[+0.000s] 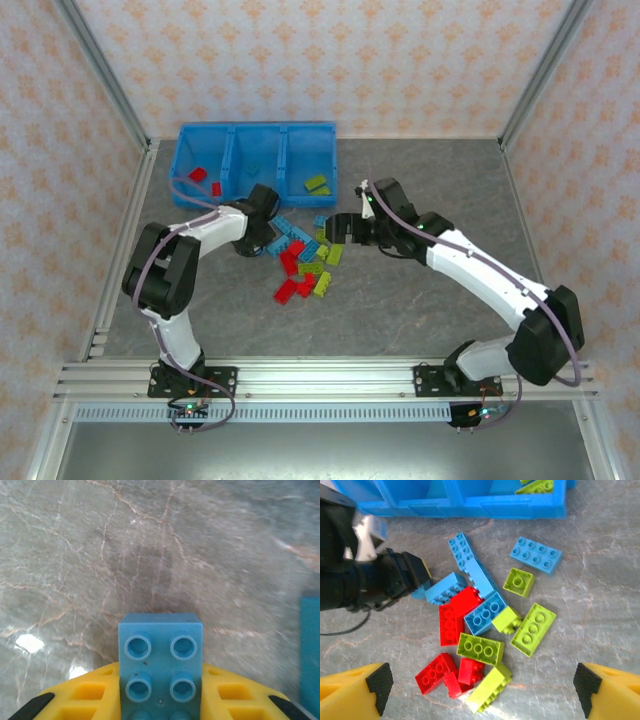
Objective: Sort the legos into containers by color
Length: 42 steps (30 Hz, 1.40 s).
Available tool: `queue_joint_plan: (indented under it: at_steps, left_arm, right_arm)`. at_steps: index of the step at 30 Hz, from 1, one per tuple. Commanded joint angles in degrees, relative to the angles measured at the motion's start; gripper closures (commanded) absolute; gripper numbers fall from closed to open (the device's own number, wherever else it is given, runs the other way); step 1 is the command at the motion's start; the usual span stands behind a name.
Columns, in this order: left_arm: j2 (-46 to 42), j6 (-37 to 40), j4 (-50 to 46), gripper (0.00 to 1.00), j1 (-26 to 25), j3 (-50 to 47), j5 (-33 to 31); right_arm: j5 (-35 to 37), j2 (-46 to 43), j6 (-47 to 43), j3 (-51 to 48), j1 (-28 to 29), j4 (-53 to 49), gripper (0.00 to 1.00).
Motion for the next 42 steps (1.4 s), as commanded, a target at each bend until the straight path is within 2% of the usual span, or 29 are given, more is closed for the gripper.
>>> queue_joint_plan:
  at_steps: [1,4,7,12,15,21,25,28,30,34,36,39,42]
  left_arm:
    - [-10.5,0.4,-4.5,0.73,-0.6,1.3,-2.5]
    - [-15.3,3.8,-8.0,0.73,-0.7,5.8,-3.8]
    - [-14.6,9.3,-12.5,0.73,-0.6,14.2,-8.1]
    - [-3.6,16.3,-17.8,0.71,0.1,31.8,-14.2]
    - [4.8,18.8,-18.4,0.71,1.0,41.1,-15.7]
    - [19.5,21.3,-19.3,0.65,4.7,55.8,-12.7]
    - [25.0,25.0,-17.5,0.57,5.6,61.8,-11.1]
    - [28.2,26.8,-17.6,0.46,6.4,65.7,-9.3]
    - [29.6,26.7,-19.4,0.45,6.7,68.4,-8.1]
    - [27.1,26.6,-20.9,0.47,6.7,67.9,-5.3]
    - [22.3,25.7,-19.9,0.48,6.5,63.3,-2.9]
    - [8.8,20.9,-13.6,0.48,5.5,46.6,1.7]
    - [-6.3,17.0,-8.0,0.47,1.6,28.2,1.3]
  right_arm:
    - [0.4,-4.2,2.0,-1.7,0.2,-2.0,0.04]
    - [-0.4,-6.9,3.3,-2.9,0.2,-1.0,0.04]
    - [-0.7,-7.3,3.8,-2.5,0.2,-0.7,0.04]
    - [-1.9,-6.3,3.1,0.4,0.4,-2.6,0.04]
    - [-2.3,-6.3,3.2,2.3,0.4,-5.1,0.04]
    - [-2.2,-9.1,4.3,3.4,0.4,-8.3,0.04]
    - [-1.5,-12.1,5.1,3.1,0.4,-9.6,0.04]
    - [-0.6,-12.8,6.1,4.0,0.4,-11.3,0.04]
    - [-0.4,-12.8,6.9,4.6,0.4,-12.0,0.04]
    - [1.4,-12.6,8.5,6.1,0.4,-12.5,0.04]
    - [2.3,-12.7,8.8,6.3,0.5,-12.7,0.05]
    - [4.7,-13.0,9.3,5.7,0.5,-14.2,0.05]
    - [6.5,-14.5,10.5,4.4,0.5,-15.8,0.05]
